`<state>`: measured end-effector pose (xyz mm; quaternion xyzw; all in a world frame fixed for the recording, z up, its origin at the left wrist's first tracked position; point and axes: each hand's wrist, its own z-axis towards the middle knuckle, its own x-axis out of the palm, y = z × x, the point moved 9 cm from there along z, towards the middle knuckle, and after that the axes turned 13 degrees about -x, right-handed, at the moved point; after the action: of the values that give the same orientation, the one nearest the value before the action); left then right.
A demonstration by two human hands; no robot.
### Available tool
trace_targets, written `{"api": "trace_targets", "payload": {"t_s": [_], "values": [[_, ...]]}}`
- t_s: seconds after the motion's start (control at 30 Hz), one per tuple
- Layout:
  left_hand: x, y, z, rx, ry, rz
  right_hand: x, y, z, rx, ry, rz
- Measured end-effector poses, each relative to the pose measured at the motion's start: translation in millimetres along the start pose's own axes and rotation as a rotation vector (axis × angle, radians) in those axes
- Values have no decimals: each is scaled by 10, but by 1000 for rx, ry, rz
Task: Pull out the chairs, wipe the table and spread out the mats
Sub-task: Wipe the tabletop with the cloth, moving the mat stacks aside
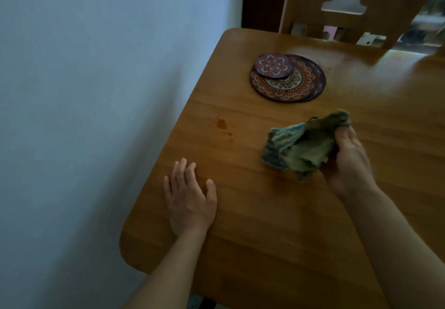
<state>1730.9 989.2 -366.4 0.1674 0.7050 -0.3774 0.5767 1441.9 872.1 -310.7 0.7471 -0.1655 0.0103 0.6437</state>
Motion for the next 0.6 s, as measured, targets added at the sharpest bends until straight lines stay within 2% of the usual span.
{"api": "trace_targets", "payload": {"t_s": [0.1,0.27,0.3,0.33,0.37,0.43,0.5,0.57,0.6], "values": [[-4,-5,-12,11,-5,-5,-108,-92,22,49,-134,58],[27,0,-15,36,22,-3,123,56,-120,60,-120,145],[23,-1,-23,38,19,-10,70,60,-152,66,-147,85],[23,0,-25,40,17,-17,-28,38,-194,68,-178,-68],[24,7,-22,42,16,-19,-183,-1,-234,53,-218,-327],[31,21,-12,34,24,-26,-320,22,-342,-128,-251,-875],[45,5,-17,33,44,-39,-49,-183,-409,-304,0,-1140],[37,12,-17,46,62,-54,201,-600,-455,-308,316,-1425],[22,30,3,64,77,-60,209,-732,-475,-301,376,-1555]]}}
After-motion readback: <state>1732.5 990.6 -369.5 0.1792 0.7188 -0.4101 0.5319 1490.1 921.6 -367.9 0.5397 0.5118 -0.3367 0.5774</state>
